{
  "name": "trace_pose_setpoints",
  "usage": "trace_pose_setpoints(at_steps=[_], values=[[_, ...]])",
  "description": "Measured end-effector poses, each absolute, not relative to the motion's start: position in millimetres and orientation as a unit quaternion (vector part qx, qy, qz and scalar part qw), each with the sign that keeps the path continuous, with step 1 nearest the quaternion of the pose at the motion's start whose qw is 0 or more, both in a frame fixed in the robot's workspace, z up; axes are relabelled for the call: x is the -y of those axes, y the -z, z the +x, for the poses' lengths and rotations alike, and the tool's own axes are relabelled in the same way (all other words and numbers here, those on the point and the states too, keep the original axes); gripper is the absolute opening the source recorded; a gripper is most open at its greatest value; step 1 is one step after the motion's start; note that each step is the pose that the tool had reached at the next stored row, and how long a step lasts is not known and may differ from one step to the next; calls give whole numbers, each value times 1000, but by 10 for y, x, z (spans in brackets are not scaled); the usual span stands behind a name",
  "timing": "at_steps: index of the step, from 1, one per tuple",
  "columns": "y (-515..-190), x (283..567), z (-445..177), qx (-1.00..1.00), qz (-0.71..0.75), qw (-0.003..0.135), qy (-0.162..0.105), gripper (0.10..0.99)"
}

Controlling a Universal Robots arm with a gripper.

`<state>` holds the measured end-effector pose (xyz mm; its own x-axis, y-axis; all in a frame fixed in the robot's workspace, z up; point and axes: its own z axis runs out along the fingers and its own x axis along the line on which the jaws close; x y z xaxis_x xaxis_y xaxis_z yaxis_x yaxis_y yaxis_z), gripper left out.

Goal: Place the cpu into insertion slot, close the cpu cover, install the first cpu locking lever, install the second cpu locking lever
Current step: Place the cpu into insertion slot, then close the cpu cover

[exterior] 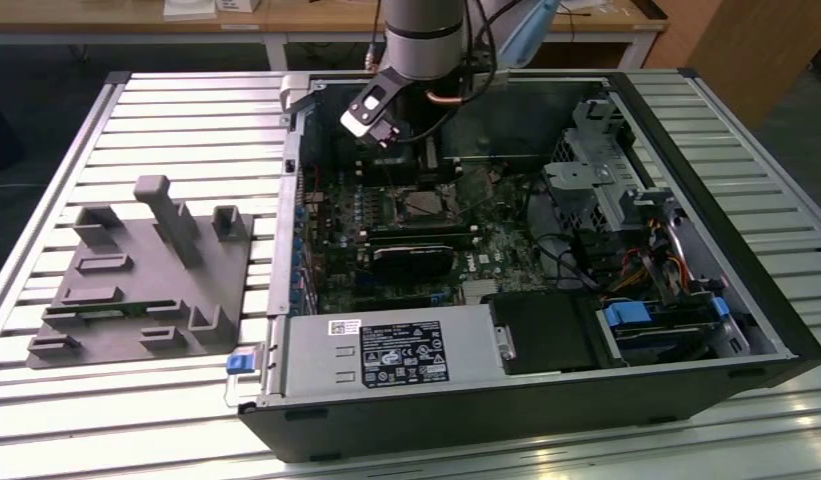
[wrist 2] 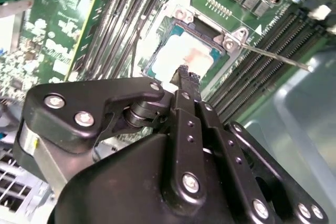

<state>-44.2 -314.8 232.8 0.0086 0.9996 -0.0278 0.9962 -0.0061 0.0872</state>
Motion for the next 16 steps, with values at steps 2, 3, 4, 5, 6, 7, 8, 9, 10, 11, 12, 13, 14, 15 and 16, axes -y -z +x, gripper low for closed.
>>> trace_pose_setpoints(at_steps=[2,3,4,5,6,7,8,9,10,11,12,13,14,15,16], values=[[-2398,3148,-442,-704,709,41,-21,106],[-2434,3149,-442,-704,709,41,-21,106],[-2472,3148,-442,-704,709,41,-21,106],[-2506,3148,-442,-704,709,41,-21,106],[-2539,3148,-442,-704,709,41,-21,106],[-2567,3149,-442,-704,709,41,-21,106],[-2590,3149,-442,-704,709,41,-21,106],[-2606,3149,-442,-704,709,41,-21,106],[-2611,3148,-442,-704,709,41,-21,106],[-2610,3148,-442,-704,709,41,-21,106],[-2610,3148,-442,-704,709,41,-21,106],[-2613,3149,-442,-704,709,41,-21,106],[-2614,3148,-442,-704,709,41,-21,106],[-2614,3148,-442,-704,709,41,-21,106],[-2615,3148,-442,-704,709,41,-21,106]])
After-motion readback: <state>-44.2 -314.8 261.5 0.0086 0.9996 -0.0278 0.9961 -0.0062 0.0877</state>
